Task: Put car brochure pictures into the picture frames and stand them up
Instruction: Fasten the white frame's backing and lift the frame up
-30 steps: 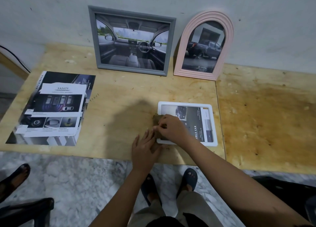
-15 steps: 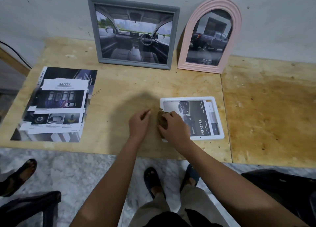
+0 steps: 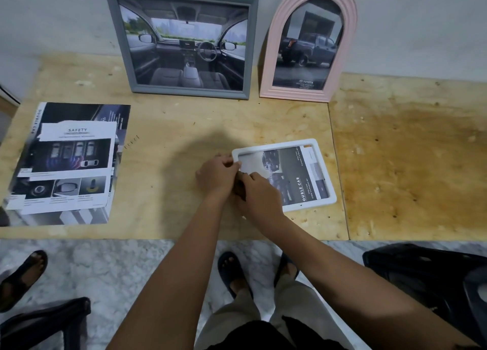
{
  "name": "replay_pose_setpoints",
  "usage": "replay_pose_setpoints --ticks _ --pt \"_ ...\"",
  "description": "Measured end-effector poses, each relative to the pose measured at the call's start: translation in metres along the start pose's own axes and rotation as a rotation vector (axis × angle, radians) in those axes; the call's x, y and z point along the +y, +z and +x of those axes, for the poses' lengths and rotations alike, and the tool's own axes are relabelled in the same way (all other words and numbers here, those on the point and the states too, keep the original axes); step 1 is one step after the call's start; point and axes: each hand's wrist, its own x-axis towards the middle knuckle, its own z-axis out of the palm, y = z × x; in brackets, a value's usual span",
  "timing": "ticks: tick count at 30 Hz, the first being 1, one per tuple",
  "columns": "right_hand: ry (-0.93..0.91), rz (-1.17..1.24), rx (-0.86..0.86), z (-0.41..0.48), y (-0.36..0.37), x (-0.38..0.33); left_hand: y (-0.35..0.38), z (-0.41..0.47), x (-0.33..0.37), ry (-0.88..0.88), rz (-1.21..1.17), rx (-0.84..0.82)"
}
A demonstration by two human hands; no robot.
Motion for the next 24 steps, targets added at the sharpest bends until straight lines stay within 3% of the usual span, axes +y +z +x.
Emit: replay_pose_setpoints --ticks 6,10,15,20,24 --pt "-0.043 -0.076 -0.013 -0.013 0.005 0.003 0.002 0.001 0.004 -0.031 -0.012 -0.001" --pt "-0.158 -0.112 0.114 -0.030 0.010 0.013 0.010 0.001 -0.003 0.003 0.029 0.001" --pt "-0.280 0.064 0.165 -0.046 0.011 0.029 0.022 -0.004 -0.006 0.118 0.157 -0.034" --pt "-0.361 0.075 0.148 -0.054 0.012 0.052 0.028 -0.004 -0.013 0.153 0.215 -0.047" --pt "-0.313 0.082 0.175 -0.057 0.004 0.072 0.031 -0.005 -0.015 0.180 0.205 -0.025"
